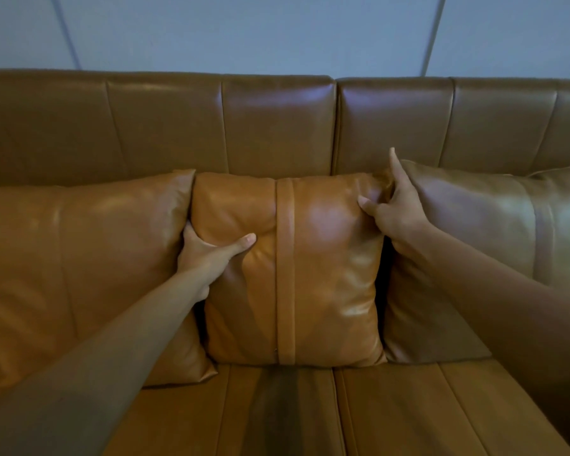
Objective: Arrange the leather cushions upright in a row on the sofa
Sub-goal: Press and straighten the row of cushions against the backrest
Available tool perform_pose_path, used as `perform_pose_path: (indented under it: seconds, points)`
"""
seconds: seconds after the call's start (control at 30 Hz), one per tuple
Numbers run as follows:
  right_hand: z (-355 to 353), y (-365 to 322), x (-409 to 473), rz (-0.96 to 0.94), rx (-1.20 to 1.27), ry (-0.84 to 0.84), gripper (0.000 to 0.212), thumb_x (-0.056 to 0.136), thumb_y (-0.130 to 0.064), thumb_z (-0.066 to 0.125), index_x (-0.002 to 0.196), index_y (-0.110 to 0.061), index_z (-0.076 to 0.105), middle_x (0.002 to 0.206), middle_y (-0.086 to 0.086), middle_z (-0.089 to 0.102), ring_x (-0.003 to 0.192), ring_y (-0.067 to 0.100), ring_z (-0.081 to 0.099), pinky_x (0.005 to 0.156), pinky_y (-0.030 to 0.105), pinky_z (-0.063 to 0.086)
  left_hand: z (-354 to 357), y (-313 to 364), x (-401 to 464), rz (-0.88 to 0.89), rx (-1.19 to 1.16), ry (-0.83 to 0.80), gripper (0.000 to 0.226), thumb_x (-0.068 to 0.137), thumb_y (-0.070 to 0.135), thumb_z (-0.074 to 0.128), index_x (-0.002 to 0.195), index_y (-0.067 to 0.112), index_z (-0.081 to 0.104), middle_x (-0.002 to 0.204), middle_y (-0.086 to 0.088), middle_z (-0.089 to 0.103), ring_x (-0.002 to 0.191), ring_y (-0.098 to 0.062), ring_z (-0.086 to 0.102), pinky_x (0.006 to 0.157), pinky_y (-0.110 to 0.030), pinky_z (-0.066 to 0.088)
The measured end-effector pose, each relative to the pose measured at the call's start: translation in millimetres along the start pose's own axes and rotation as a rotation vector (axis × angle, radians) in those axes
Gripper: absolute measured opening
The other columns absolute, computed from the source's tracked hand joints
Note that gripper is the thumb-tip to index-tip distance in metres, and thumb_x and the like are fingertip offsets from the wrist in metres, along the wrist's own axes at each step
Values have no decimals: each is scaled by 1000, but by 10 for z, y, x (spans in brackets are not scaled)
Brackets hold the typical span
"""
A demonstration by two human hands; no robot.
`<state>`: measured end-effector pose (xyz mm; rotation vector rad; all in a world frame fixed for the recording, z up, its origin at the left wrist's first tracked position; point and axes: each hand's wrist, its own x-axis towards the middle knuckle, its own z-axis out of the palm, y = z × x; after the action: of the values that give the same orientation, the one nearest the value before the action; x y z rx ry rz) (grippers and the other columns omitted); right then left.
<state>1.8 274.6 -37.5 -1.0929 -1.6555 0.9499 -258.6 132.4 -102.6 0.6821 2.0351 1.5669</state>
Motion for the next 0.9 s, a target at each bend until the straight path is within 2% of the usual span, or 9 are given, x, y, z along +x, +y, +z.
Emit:
perform_pose_path:
  seconds: [0.1, 0.2, 0.33, 0.43, 0.53, 0.63, 0.7, 0.8, 0.9]
  points:
    - [-60, -3, 5, -61, -247, -11, 87, 96, -21, 70, 164, -31, 17, 155, 3, 47, 140, 21, 46, 116, 37, 39, 29, 64, -23, -79, 73, -21, 149, 48, 67, 90, 160, 38, -3, 165, -5, 28, 147, -39, 32, 112, -68, 31]
    - [30, -6, -22, 11, -409, -103, 81, 101, -43, 55, 164, -38, 4, 161, 17, 37, 141, 37, 44, 113, 48, 42, 32, 125, -54, -214, 98, -70, 152, 48, 68, 89, 156, 45, -15, 169, -6, 14, 149, -48, 22, 100, -85, 27]
    - [86, -160, -74, 123, -505, -257, 92, 91, -67, 56, 156, -57, -8, 169, 15, 8, 143, 46, 36, 82, 57, 60, 30, 169, -107, -248, 124, -111, 151, 49, 73, 86, 156, 45, -16, 170, -5, 10, 149, -49, 20, 96, -86, 31]
    - [128, -271, -84, 134, -611, -234, 87, 95, -62, 52, 160, -48, -5, 167, 26, 9, 137, 50, 42, 100, 56, 52, -18, 230, -103, -218, 246, -136, 143, 53, 82, 77, 161, 31, -2, 168, -8, 19, 147, -45, 30, 102, -74, 39]
    - [319, -381, -220, 75, -798, -149, 67, 105, -44, 42, 162, -44, 7, 167, 31, -3, 142, 55, 33, 113, 55, 37, -107, 262, -182, 91, 648, 54, 130, 60, 93, 58, 156, 11, 26, 155, -15, 40, 135, -41, 46, 102, -53, 46]
    - [541, -467, -398, -102, -975, -128, 67, 101, -26, 44, 159, -47, 18, 171, 18, -10, 154, 51, 1, 117, 70, 14, -282, 136, -261, 602, 832, 393, 99, 75, 82, 55, 145, 13, 41, 145, -21, 45, 129, -42, 48, 100, -55, 41]
    - [700, -502, -484, -305, -1073, -188, 68, 98, -32, 47, 159, -45, 21, 172, 15, -4, 156, 44, -6, 117, 73, 2, -453, -7, -203, 688, 816, 525, 91, 79, 76, 57, 144, 14, 41, 149, -26, 42, 134, -47, 42, 106, -65, 31]
    - [964, -570, -552, -488, -1050, -317, 67, 96, -43, 49, 159, -39, 26, 172, 10, 10, 158, 34, -1, 118, 71, -6, -803, -279, -63, 434, 663, 573, 105, 78, 75, 58, 155, 14, 22, 164, -27, 17, 150, -48, 17, 107, -80, 14]
    - [1287, -669, -543, -557, -1000, -409, 72, 96, -55, 51, 160, -37, 23, 172, 6, 13, 158, 31, 2, 118, 72, -6, -1182, -495, -14, 93, 431, 554, 129, 64, 86, 61, 161, 26, 0, 170, -17, -7, 154, -41, -4, 108, -80, 14]
